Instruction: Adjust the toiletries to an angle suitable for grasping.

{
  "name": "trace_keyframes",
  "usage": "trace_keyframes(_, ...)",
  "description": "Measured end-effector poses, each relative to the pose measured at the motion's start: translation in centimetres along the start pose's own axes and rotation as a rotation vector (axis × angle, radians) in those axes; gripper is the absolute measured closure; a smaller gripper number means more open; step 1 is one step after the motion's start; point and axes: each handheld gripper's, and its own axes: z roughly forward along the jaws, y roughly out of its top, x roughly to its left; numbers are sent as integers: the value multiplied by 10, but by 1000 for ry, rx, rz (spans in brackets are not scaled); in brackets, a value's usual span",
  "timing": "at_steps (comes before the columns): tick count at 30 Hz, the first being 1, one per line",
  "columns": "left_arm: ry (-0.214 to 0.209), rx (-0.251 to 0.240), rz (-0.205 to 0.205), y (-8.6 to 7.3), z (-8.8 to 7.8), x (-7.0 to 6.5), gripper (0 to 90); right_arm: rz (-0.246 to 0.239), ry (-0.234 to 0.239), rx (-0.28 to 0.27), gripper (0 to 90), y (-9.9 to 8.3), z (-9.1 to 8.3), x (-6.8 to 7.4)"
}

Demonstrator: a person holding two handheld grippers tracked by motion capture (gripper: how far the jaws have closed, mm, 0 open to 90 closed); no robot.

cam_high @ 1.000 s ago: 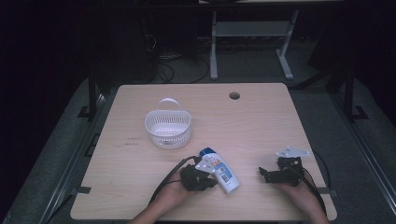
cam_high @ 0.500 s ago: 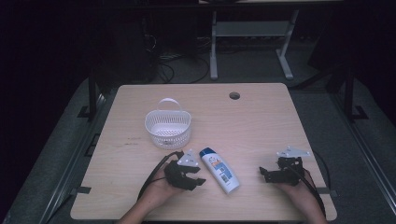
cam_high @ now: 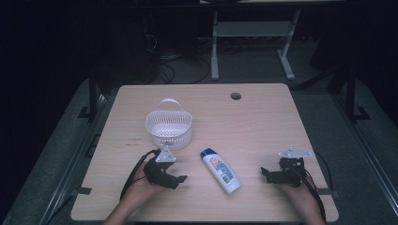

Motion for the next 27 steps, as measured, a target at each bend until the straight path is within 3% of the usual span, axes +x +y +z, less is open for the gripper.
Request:
trace_keyframes(6,53,0,-33,-15,-8,14,138,0,0,0,29,0,0,0)
trace_keyframes(12,128,-1,-52,-31,-13,24,134,0,0,0,29,0,0,0)
trace_keyframes(15,141,0,-64,-37,-14,28,134,0,0,-1,29,0,0,0)
trace_keyframes(19,206,12,-67,-44,-20,37,134,1,0,0,29,0,0,0)
trace_keyframes(23,235,17,-90,-51,-23,44,134,-1,1,0,27,0,0,0)
trace_keyframes(27,234,-7,-124,-57,-25,49,132,-3,3,0,27,0,0,-1)
